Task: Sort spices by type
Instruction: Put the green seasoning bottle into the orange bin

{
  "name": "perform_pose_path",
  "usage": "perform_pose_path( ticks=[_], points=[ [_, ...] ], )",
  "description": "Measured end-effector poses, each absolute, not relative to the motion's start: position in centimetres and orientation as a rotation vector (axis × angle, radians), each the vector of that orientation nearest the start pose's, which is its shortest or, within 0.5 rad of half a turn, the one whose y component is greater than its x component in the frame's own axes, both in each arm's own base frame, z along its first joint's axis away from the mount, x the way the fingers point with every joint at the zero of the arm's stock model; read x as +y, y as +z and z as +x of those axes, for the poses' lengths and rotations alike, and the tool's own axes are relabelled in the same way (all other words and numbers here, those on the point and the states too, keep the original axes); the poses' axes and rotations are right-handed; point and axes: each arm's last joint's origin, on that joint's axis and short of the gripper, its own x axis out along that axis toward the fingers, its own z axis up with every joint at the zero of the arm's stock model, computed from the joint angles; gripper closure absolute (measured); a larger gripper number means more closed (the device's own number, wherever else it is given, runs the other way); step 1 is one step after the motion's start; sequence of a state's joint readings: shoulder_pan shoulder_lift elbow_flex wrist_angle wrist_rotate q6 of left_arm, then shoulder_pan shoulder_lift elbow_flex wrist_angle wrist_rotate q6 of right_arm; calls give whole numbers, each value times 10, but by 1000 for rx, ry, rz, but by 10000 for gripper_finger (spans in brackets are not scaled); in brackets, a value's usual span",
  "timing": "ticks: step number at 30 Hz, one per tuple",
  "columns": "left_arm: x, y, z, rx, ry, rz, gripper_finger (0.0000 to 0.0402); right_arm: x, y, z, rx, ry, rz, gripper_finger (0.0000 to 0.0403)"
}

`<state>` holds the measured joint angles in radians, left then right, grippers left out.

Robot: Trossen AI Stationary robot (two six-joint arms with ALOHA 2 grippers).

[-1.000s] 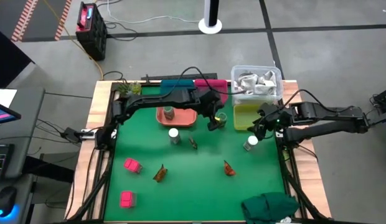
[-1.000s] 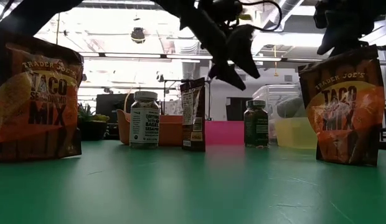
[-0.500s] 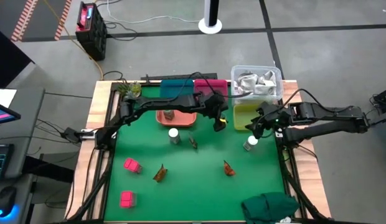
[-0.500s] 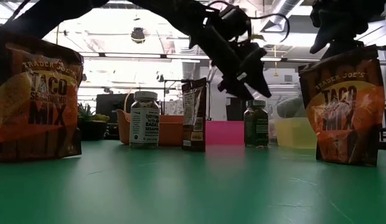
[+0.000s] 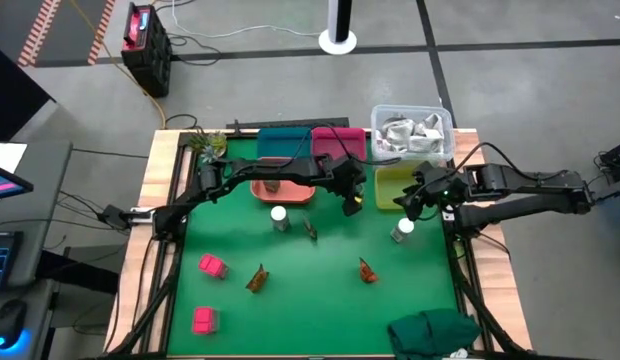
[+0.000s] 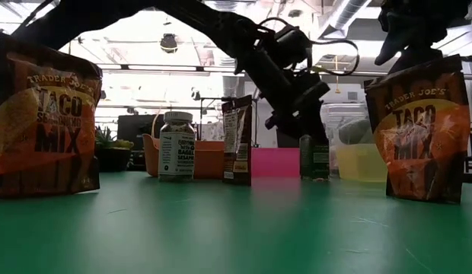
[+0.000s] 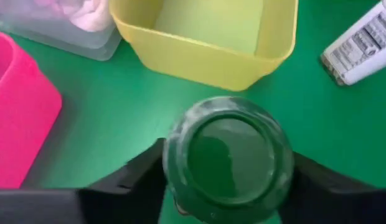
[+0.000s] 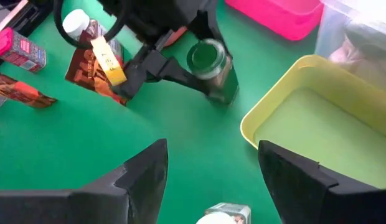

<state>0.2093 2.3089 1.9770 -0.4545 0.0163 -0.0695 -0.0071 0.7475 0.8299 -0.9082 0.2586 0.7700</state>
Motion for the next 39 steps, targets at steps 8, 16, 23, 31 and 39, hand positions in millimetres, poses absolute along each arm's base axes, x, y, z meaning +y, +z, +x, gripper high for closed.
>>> perform_pose_path(
  ticks=[8, 16, 23, 31, 39],
  points=[
    [118, 227, 496, 760, 228, -171, 213, -8, 293, 131, 673, -547, 612, 128],
    [128, 287, 453, 824, 242, -108, 213, -9, 293, 131, 670, -552, 605, 128],
    [125, 308, 406, 849, 289, -78, 213, -10, 295, 132, 641, -571, 587, 128],
    [112, 279, 341, 804, 464, -150, 213, -10, 296, 133, 622, -581, 581, 128],
    [116, 234, 311, 702, 609, -246, 213, -10, 303, 139, 538, -529, 545, 128]
  ],
)
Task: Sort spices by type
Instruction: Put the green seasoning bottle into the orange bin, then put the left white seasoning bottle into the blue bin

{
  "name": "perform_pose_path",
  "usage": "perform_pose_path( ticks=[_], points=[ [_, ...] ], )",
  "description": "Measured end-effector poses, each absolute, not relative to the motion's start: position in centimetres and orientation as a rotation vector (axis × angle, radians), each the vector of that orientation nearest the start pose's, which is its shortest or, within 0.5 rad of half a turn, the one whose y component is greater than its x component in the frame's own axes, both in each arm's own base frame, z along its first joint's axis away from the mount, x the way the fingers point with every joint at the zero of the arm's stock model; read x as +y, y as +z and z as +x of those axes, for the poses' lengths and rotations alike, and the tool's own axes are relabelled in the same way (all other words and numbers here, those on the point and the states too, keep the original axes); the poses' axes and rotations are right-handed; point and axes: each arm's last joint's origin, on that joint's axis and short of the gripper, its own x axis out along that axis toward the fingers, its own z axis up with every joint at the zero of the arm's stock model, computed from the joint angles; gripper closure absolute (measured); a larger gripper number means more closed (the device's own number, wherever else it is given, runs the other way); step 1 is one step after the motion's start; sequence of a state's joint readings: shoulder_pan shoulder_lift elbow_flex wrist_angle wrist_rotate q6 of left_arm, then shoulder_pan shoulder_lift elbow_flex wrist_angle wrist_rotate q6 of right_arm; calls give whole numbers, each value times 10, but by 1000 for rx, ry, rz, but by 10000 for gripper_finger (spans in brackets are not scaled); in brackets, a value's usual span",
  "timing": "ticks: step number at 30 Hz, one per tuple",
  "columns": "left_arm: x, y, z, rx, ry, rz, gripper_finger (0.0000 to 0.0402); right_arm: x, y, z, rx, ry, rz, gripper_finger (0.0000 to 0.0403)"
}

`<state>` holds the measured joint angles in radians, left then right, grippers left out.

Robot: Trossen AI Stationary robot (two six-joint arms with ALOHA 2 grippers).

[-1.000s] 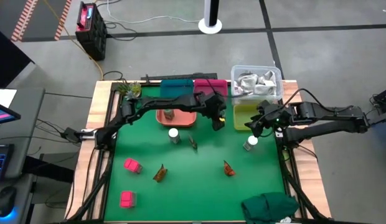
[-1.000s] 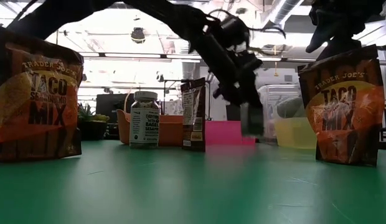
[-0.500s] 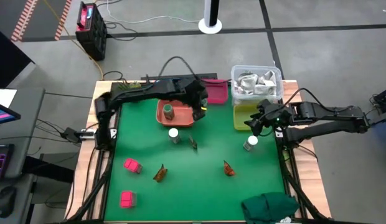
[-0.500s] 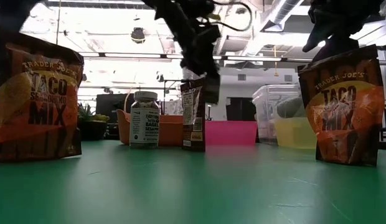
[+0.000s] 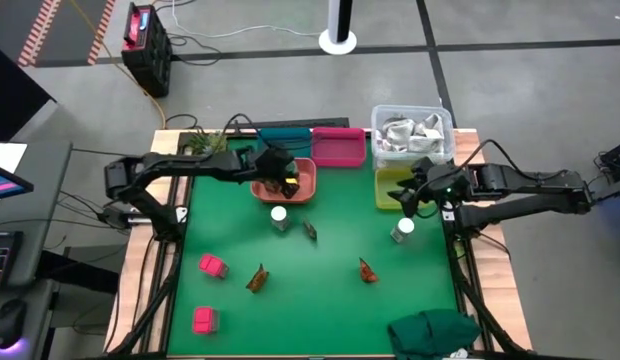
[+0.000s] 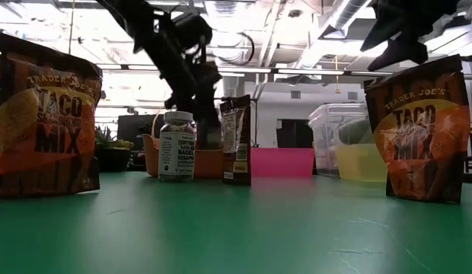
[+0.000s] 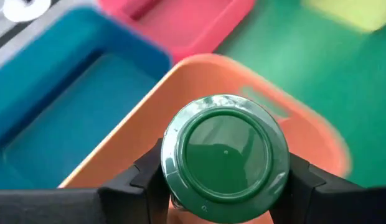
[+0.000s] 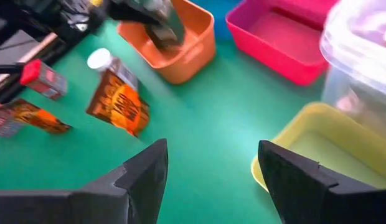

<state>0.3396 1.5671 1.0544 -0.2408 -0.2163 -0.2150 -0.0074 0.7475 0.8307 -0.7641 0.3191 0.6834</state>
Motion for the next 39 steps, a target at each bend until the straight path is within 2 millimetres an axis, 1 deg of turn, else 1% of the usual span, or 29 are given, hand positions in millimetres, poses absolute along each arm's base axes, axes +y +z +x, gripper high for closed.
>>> perform_pose_path(
  ticks=[3, 8, 12, 14, 15, 18, 20, 22, 24, 27, 29, 31, 33, 36, 39],
  points=[
    [120, 230, 316, 685, 638, -249, 213, -10, 304, 140, 528, -525, 545, 128],
    [124, 210, 321, 748, 662, -273, 213, -10, 304, 140, 529, -525, 545, 128],
    [127, 201, 324, 758, 657, -318, 213, -10, 304, 140, 529, -525, 545, 128],
    [127, 201, 325, 754, 648, -322, 208, -10, 304, 140, 530, -525, 545, 128],
    [127, 200, 325, 756, 648, -322, 193, -10, 304, 140, 530, -525, 544, 128],
    [127, 199, 325, 769, 652, -331, 124, -10, 304, 140, 530, -525, 544, 128],
    [128, 204, 326, 773, 648, -326, 89, -10, 304, 140, 531, -524, 543, 128],
    [129, 215, 329, 762, 637, -300, 71, -10, 304, 140, 532, -523, 540, 128],
    [132, 227, 332, 756, 625, -268, 66, -10, 304, 140, 533, -523, 537, 128],
    [133, 244, 335, 805, 599, -208, 70, -10, 304, 140, 533, -522, 537, 128],
    [131, 258, 339, 821, 545, -160, 73, -10, 304, 140, 533, -522, 537, 128],
    [121, 268, 341, 864, 451, -126, 75, -10, 304, 140, 533, -522, 537, 128],
    [106, 272, 343, 922, 336, -104, 76, -10, 304, 140, 534, -522, 537, 128],
    [84, 273, 342, 997, 178, -95, 76, -10, 303, 139, 543, -525, 537, 128],
    [66, 274, 337, 1051, 81, -83, 76, -10, 302, 138, 559, -531, 535, 128]
  ],
)
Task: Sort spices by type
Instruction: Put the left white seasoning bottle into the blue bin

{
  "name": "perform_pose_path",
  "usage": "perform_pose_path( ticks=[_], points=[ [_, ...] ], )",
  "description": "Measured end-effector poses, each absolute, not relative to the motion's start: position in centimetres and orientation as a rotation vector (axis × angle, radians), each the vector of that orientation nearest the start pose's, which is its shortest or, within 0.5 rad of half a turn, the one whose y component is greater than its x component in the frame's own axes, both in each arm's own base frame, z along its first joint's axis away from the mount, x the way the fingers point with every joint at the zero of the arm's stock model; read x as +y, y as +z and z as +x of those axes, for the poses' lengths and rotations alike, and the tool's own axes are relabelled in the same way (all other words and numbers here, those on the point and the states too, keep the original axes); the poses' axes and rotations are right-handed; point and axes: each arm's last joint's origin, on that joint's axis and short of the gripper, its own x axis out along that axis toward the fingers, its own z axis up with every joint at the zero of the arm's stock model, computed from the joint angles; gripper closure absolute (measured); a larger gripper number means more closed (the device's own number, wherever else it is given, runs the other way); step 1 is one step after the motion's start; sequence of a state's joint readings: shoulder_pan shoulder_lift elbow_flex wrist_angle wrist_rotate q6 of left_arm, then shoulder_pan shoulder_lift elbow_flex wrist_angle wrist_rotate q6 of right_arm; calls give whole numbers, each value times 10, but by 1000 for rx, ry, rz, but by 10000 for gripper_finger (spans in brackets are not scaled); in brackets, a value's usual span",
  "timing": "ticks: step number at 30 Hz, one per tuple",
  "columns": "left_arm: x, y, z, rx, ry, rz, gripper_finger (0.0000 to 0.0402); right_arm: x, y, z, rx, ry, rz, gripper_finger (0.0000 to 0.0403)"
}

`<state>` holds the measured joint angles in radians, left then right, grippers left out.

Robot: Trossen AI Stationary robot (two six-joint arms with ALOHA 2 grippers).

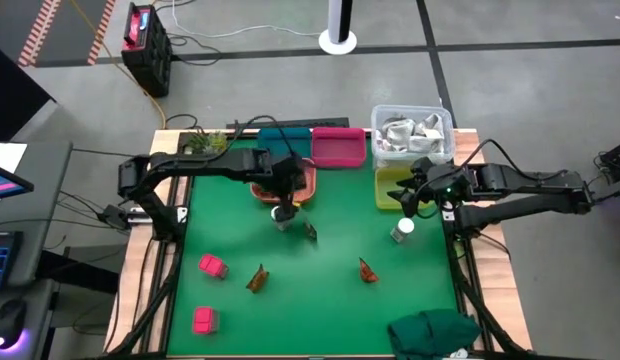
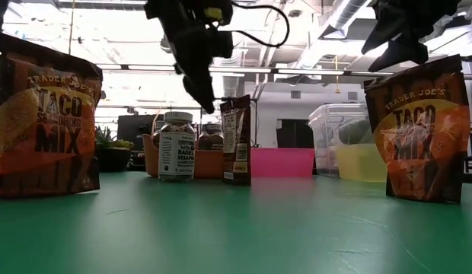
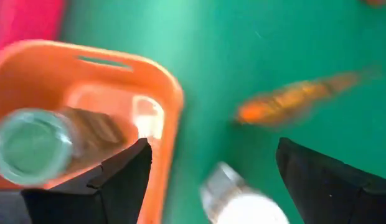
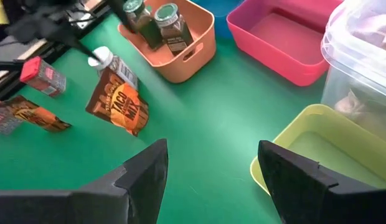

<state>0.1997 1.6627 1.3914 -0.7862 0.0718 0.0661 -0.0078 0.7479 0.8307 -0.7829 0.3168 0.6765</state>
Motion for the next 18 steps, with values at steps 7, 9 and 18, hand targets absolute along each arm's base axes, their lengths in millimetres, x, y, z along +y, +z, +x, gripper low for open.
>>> perform_pose_path(
  ticks=[7, 9, 18],
  points=[
    [49, 285, 325, 1083, -31, -3, 76, -10, 302, 139, 562, -517, 501, 128],
    [47, 284, 324, 1101, -63, 33, 76, -10, 303, 139, 559, -512, 490, 128],
    [39, 252, 322, 1124, -117, 38, 76, -10, 303, 139, 557, -511, 492, 128]
  ],
)
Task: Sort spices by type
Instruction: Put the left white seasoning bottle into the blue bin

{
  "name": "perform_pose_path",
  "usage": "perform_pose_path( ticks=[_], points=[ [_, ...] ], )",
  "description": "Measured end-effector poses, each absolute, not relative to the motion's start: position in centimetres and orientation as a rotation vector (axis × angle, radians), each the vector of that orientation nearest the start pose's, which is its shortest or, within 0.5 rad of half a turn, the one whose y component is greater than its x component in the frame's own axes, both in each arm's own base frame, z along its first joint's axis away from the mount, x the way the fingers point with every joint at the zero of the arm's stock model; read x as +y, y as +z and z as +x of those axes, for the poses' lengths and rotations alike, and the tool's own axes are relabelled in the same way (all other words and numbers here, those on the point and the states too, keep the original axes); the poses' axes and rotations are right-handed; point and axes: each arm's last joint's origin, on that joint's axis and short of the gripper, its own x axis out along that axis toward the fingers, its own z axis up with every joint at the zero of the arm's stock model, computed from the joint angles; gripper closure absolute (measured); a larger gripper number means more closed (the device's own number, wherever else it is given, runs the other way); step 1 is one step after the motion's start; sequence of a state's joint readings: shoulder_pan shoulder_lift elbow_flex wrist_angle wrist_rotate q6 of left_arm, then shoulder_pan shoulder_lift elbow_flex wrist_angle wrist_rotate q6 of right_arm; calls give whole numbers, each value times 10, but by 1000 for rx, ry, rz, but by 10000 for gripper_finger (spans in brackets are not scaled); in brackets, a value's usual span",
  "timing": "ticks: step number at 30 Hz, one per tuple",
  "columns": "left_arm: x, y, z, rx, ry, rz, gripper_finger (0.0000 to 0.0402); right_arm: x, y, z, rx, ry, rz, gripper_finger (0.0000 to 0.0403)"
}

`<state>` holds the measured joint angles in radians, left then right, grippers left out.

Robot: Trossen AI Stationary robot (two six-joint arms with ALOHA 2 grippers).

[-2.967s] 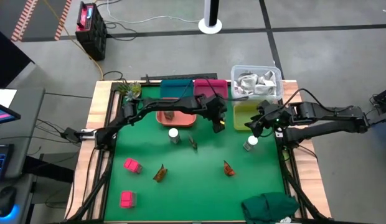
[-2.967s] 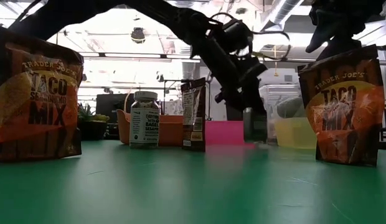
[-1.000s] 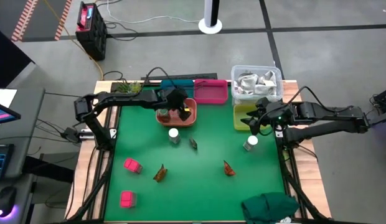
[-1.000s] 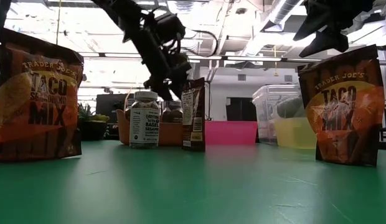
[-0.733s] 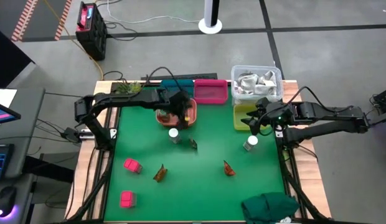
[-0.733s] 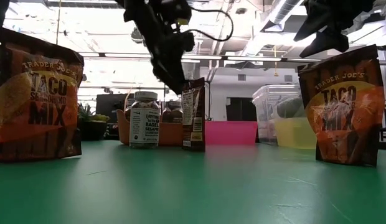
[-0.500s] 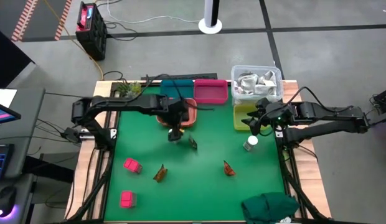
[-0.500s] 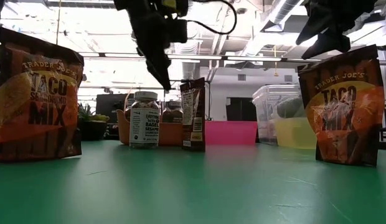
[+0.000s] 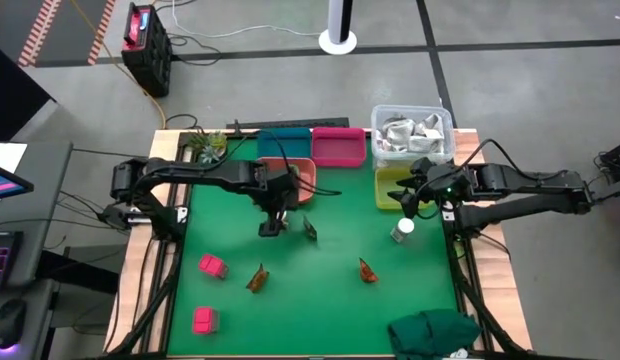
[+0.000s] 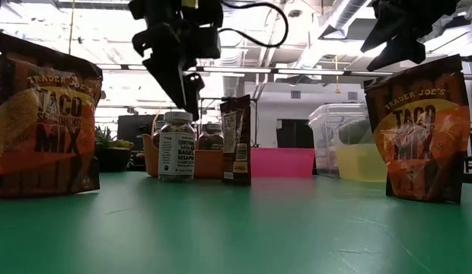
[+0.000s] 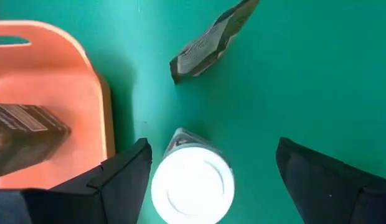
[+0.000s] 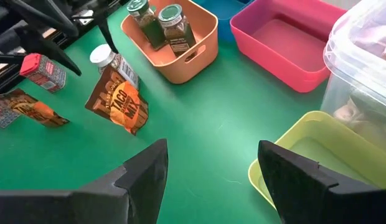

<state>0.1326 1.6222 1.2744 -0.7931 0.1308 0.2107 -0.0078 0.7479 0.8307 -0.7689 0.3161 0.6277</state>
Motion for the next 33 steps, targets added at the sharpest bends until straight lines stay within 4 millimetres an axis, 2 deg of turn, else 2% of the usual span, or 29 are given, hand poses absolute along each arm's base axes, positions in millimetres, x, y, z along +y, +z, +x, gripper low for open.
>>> perform_pose_path(
  ticks=[10, 14, 20, 26, 30, 33],
  points=[
    [39, 234, 321, 1099, -155, 131, 92, -10, 303, 139, 555, -515, 500, 128],
    [38, 224, 316, 1140, -187, 174, 107, -10, 303, 139, 555, -515, 501, 128],
    [38, 219, 315, 1142, -187, 197, 142, -10, 303, 139, 556, -514, 495, 128],
    [39, 219, 315, 1148, -130, 130, 210, -10, 303, 139, 557, -514, 492, 128],
    [46, 228, 315, 1155, -70, -5, 211, -10, 303, 139, 557, -514, 492, 128],
    [57, 244, 316, 1127, -61, -68, 211, -10, 303, 139, 556, -514, 492, 128]
  ],
)
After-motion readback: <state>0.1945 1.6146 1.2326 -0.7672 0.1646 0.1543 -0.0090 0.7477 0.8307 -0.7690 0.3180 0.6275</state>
